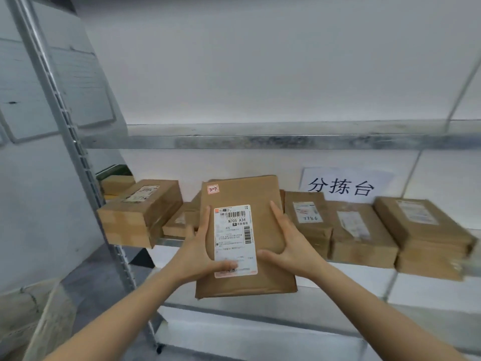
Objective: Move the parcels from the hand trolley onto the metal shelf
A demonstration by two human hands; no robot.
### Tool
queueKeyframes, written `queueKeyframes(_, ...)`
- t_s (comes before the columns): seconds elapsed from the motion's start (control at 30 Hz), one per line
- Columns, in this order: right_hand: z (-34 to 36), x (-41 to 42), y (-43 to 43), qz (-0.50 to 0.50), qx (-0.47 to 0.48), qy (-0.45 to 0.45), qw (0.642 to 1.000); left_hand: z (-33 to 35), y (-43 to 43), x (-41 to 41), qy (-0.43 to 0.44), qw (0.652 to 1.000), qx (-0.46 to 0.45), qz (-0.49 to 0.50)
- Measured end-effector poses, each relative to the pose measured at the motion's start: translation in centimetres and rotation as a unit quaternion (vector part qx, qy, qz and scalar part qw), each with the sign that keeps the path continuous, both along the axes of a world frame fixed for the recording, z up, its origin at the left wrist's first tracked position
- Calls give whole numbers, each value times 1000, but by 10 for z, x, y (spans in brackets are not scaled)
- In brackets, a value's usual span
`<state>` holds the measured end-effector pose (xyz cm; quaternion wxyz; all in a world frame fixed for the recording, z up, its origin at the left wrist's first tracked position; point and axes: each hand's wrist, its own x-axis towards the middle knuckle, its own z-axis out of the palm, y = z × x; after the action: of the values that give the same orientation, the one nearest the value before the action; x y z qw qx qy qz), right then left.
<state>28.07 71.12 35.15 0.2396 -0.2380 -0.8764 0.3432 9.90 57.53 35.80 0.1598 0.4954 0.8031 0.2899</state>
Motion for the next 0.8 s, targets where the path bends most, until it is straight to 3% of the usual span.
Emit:
queueKeyframes(0.4, 14, 197, 93, -130, -15, -15, 991, 6, 142, 169, -11, 994, 20, -107)
queueKeyframes(0.8, 27, 365, 124, -247, -22, -22, 968, 10, 233, 314, -13, 968, 16, -251)
